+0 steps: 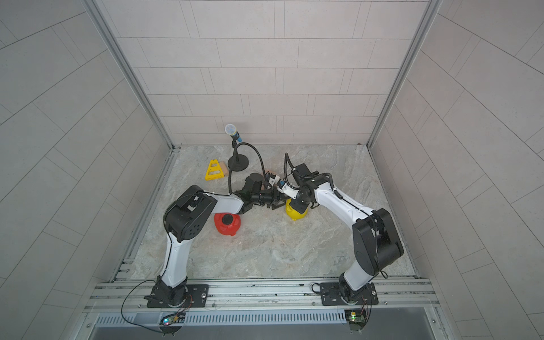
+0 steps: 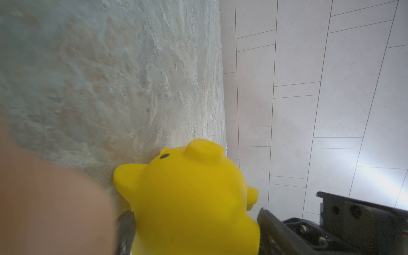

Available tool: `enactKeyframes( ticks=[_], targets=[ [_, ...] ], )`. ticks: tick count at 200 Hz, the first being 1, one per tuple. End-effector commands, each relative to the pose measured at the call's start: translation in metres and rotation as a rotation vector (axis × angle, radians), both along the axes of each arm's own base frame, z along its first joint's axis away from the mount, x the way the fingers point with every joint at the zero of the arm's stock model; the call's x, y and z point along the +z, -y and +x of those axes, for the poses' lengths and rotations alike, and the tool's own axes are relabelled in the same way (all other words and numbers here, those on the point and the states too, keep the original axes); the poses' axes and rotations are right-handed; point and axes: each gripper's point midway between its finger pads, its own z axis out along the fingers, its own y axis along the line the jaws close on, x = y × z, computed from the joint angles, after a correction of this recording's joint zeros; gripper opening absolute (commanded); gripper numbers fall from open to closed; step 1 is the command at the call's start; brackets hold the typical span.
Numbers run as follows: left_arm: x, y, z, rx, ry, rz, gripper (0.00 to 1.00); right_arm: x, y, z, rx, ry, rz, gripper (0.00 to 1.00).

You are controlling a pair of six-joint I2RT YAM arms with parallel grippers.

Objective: Close piggy banks
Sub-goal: Hold the piggy bank at the center of the board, then screw the knob on the piggy bank.

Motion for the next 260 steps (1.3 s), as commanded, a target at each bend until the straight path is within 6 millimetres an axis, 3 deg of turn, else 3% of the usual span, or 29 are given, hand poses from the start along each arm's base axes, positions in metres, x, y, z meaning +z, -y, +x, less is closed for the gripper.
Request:
enactKeyframes(
  ticks=[1, 39, 135, 260],
  targets=[
    [0.003, 0.003, -0.002, -0.020, 0.031, 0.023, 0.89, -0.018, 0.002, -0.010, 0.019, -0.069, -0.031, 0.00],
    [-0.007, -0.003, -0.005, -0.015, 0.017, 0.086, 0.86, -0.016, 0.002, -0.010, 0.013, -0.065, -0.029, 0.00],
    [-0.007, -0.004, -0.005, -0.013, 0.015, 0.091, 0.85, -0.015, 0.010, -0.003, -0.075, -0.039, -0.045, 0.00],
    [-0.008, -0.007, -0.006, -0.011, 0.025, 0.123, 0.85, -0.001, 0.030, 0.009, -0.478, 0.007, 0.003, 0.00]
  ],
)
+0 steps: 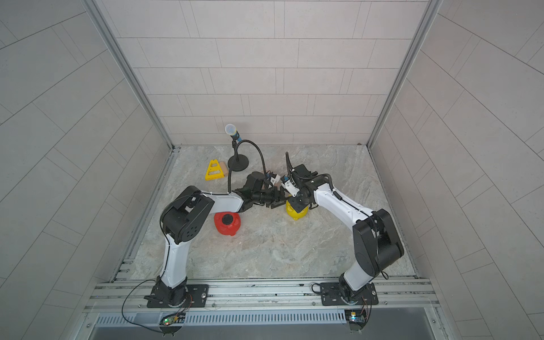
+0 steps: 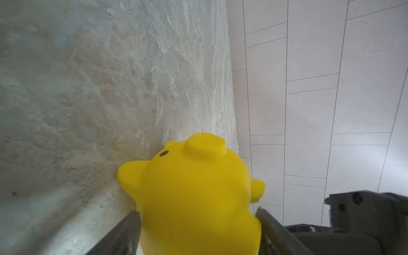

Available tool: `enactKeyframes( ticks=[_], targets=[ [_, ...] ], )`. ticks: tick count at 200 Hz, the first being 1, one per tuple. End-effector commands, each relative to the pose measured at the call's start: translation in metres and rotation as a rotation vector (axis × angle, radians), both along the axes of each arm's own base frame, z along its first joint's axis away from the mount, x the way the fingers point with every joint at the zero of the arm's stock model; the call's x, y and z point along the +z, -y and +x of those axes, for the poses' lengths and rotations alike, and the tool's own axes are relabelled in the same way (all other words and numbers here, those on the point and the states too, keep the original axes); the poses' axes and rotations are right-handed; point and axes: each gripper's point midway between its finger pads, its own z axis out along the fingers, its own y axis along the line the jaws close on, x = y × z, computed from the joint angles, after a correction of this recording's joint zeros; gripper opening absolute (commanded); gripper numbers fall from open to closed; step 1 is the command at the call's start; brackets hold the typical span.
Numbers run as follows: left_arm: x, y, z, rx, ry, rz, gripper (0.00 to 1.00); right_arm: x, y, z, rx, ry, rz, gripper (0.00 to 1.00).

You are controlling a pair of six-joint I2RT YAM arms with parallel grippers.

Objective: Close piggy banks
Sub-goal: Screw the knob on the piggy bank.

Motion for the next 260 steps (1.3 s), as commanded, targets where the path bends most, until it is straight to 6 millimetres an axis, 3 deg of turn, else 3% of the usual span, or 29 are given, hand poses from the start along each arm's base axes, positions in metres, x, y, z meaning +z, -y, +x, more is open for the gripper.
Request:
enactKeyframes(
  ticks=[1, 63, 99, 137, 158, 172, 186, 232, 260],
  targets=[
    [-0.008, -0.003, -0.007, -0.007, -0.019, 0.049, 0.85, -0.002, 0.022, 0.002, -0.177, 0.008, -0.045, 0.00],
    [-0.009, -0.001, -0.007, -0.007, -0.021, 0.053, 0.85, 0.001, 0.038, 0.002, -0.519, -0.030, -0.015, 0.00],
    [-0.009, -0.002, -0.008, -0.008, -0.020, 0.056, 0.85, 0.001, 0.033, 0.003, -0.703, -0.052, 0.078, 0.00],
    [-0.008, -0.003, -0.009, -0.009, -0.019, 0.056, 0.85, -0.003, 0.018, 0.002, -0.699, -0.126, 0.118, 0.00],
    [-0.005, -0.003, -0.010, -0.010, -0.011, 0.053, 0.85, 0.007, 0.018, 0.003, -0.691, -0.111, 0.124, 0.00],
    [0.000, -0.003, -0.010, -0.010, -0.006, 0.049, 0.85, 0.018, 0.017, 0.004, -0.684, -0.094, 0.147, 0.14],
    [0.006, -0.003, -0.009, -0.010, 0.003, 0.047, 0.85, 0.027, 0.017, 0.004, -0.673, -0.080, 0.157, 0.21],
    [0.027, -0.008, -0.010, -0.003, 0.036, 0.060, 0.85, 0.063, 0.018, 0.001, -0.639, -0.035, 0.190, 0.26],
    [0.051, -0.013, -0.010, 0.006, 0.076, 0.073, 0.85, 0.088, 0.025, -0.002, -0.623, 0.029, 0.215, 0.29]
  ],
)
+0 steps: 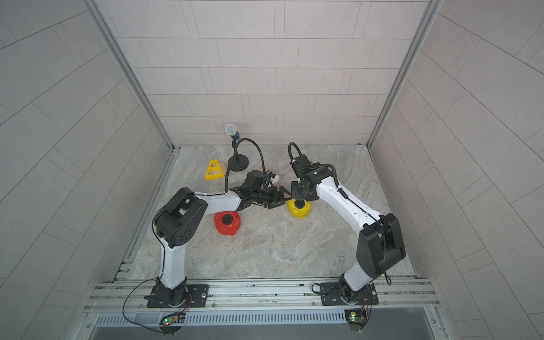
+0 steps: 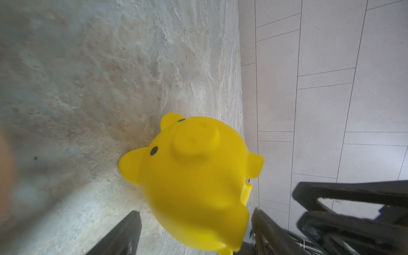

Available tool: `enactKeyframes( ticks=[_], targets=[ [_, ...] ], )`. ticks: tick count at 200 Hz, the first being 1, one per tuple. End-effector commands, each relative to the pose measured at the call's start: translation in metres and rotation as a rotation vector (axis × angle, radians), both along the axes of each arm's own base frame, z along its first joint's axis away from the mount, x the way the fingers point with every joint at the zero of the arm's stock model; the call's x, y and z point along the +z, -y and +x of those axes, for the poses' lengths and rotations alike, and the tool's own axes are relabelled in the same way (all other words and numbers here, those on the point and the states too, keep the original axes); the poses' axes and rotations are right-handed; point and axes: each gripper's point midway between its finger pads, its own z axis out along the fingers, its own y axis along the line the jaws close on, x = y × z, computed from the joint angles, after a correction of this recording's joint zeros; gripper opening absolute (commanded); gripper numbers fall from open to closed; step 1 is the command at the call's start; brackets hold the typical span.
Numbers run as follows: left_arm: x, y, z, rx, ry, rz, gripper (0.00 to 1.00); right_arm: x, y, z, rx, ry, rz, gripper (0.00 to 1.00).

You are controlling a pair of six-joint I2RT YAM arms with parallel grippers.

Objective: Close piggy banks
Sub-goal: Screw the knob on the piggy bank, then reset both arms

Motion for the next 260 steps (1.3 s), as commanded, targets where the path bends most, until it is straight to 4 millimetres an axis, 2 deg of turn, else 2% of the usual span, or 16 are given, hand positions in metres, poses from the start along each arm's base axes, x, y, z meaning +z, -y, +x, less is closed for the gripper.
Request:
enactKeyframes(
  ticks=[1, 35, 57, 80, 98, 114, 125, 141, 144, 161, 182, 185, 200, 223, 239, 260],
  targets=[
    [0.036, -0.005, 0.001, 0.000, 0.084, 0.006, 0.85, 0.028, 0.013, -0.009, 0.002, 0.053, -0.015, 0.29],
    [0.073, -0.023, -0.007, 0.025, 0.170, 0.058, 0.86, 0.051, 0.028, -0.011, 0.026, 0.164, -0.025, 0.39],
    [0.097, -0.053, -0.017, 0.069, 0.283, 0.135, 0.86, 0.062, 0.043, -0.013, 0.035, 0.279, -0.058, 0.54],
    [0.122, -0.114, -0.024, 0.216, 0.463, 0.305, 0.89, 0.069, 0.071, -0.016, -0.019, 0.439, -0.125, 0.74],
    [0.140, -0.178, -0.028, 0.423, 0.617, 0.459, 0.90, 0.069, 0.095, -0.020, -0.101, 0.560, -0.181, 0.90],
    [0.154, -0.245, -0.037, 0.671, 0.738, 0.588, 0.92, 0.066, 0.110, -0.022, -0.156, 0.659, -0.211, 0.95],
    [0.161, -0.281, -0.047, 0.795, 0.835, 0.656, 0.93, 0.062, 0.117, -0.023, -0.189, 0.709, -0.216, 0.98],
    [0.159, -0.325, -0.062, 0.940, 0.938, 0.777, 0.94, 0.058, 0.126, -0.022, -0.229, 0.765, -0.247, 0.98],
    [0.158, -0.333, -0.065, 0.969, 0.948, 0.807, 0.94, 0.048, 0.129, -0.023, -0.230, 0.751, -0.265, 0.99],
    [0.153, -0.373, -0.079, 1.125, 0.981, 0.974, 0.94, 0.030, 0.142, -0.023, -0.274, 0.746, -0.332, 1.00],
    [0.145, -0.377, -0.079, 1.138, 1.068, 1.018, 0.97, 0.010, 0.152, -0.022, -0.299, 0.740, -0.383, 1.00],
    [0.135, -0.380, -0.079, 1.133, 1.064, 1.042, 0.97, 0.008, 0.153, -0.022, -0.300, 0.738, -0.390, 1.00],
    [0.119, -0.397, -0.077, 1.165, 1.019, 1.140, 1.00, -0.008, 0.158, -0.022, -0.294, 0.728, -0.428, 1.00],
    [0.091, -0.407, -0.065, 1.121, 0.982, 1.239, 1.00, -0.014, 0.167, -0.020, -0.311, 0.726, -0.451, 1.00],
    [0.074, -0.418, -0.055, 1.120, 0.937, 1.263, 1.00, -0.028, 0.174, -0.018, -0.325, 0.718, -0.438, 1.00],
    [0.044, -0.433, -0.039, 1.121, 0.847, 1.183, 1.00, -0.053, 0.181, -0.013, -0.339, 0.702, -0.381, 0.99]
  ],
)
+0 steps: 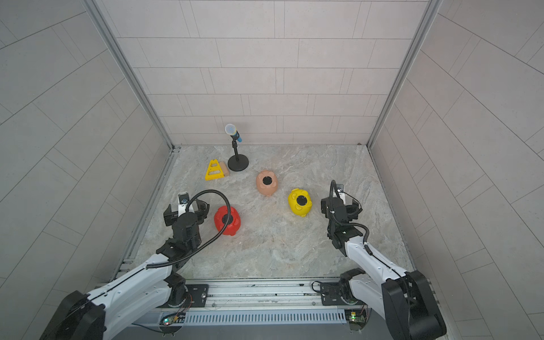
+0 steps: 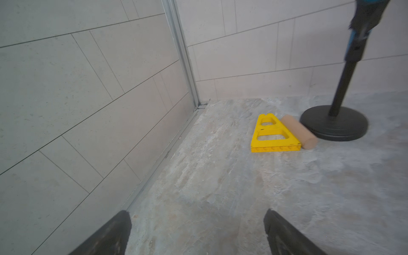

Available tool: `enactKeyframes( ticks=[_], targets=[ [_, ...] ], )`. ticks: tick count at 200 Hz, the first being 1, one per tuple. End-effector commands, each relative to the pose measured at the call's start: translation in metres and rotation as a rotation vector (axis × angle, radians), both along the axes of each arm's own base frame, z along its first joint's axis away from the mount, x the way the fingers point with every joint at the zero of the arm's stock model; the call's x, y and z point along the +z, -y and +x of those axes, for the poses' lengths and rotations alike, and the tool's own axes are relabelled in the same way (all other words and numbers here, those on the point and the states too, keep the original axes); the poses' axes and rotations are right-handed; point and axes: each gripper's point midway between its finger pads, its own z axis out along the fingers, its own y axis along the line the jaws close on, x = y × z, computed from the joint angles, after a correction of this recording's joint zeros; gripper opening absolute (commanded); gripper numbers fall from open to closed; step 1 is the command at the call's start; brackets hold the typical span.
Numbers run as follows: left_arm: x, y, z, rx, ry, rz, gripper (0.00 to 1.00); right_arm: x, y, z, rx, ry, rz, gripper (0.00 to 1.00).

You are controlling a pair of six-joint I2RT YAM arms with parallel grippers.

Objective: Close piggy banks
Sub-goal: Reset both arms

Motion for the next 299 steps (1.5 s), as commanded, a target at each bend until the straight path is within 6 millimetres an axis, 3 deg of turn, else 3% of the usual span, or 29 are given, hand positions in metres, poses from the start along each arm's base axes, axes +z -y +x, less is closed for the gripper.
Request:
enactKeyframes(
  ticks=[1, 14, 45, 59, 82, 95, 106, 120, 132, 148, 159, 176, 213, 299],
  targets=[
    [-0.010, -0.013, 0.016, -0.004, 0.054, -0.119, 1.00, -0.007, 0.006, 0.010, -0.001, 0.070, 0.047, 0.99],
    [-0.020, -0.024, 0.023, 0.010, 0.066, -0.148, 1.00, -0.006, 0.009, 0.016, -0.014, 0.079, 0.037, 0.99],
    [-0.026, -0.024, 0.046, -0.069, 0.055, -0.199, 0.98, -0.002, 0.017, 0.033, -0.049, 0.159, 0.028, 1.00],
    [-0.028, -0.026, 0.055, -0.102, 0.060, -0.236, 0.95, -0.009, 0.019, 0.041, -0.066, 0.058, 0.028, 1.00],
    [-0.055, -0.034, 0.069, -0.108, 0.056, -0.308, 0.96, -0.010, 0.012, 0.051, -0.016, 0.061, 0.010, 0.99],
    [-0.054, -0.025, 0.077, -0.183, 0.114, -0.274, 0.95, -0.008, 0.005, 0.055, 0.045, 0.047, -0.017, 0.98],
    [-0.059, -0.026, 0.077, -0.163, 0.041, -0.299, 0.97, -0.007, 0.000, 0.056, 0.089, 0.069, -0.045, 0.97],
    [-0.063, -0.018, 0.091, -0.198, -0.084, -0.296, 0.97, -0.029, 0.006, 0.054, 0.072, 0.125, -0.028, 0.98],
    [-0.065, -0.010, 0.103, -0.244, -0.088, -0.284, 0.97, -0.019, 0.007, 0.052, 0.062, 0.213, -0.042, 0.99],
    [-0.066, -0.009, 0.104, -0.247, -0.081, -0.271, 0.99, -0.032, 0.011, 0.062, 0.052, 0.070, -0.020, 0.96],
    [-0.068, -0.009, 0.104, -0.247, -0.097, -0.272, 0.99, -0.027, 0.014, 0.065, 0.046, 0.140, -0.010, 0.96],
    [-0.066, -0.008, 0.104, -0.252, -0.082, -0.269, 1.00, -0.032, 0.014, 0.064, 0.057, 0.071, 0.009, 0.98],
    [-0.066, 0.005, 0.107, -0.331, -0.097, -0.271, 1.00, -0.030, 0.011, 0.064, 0.081, 0.099, 0.007, 1.00],
    [-0.068, 0.005, 0.108, -0.325, -0.110, -0.270, 1.00, -0.030, 0.006, 0.067, 0.102, 0.105, 0.002, 1.00]
  ],
)
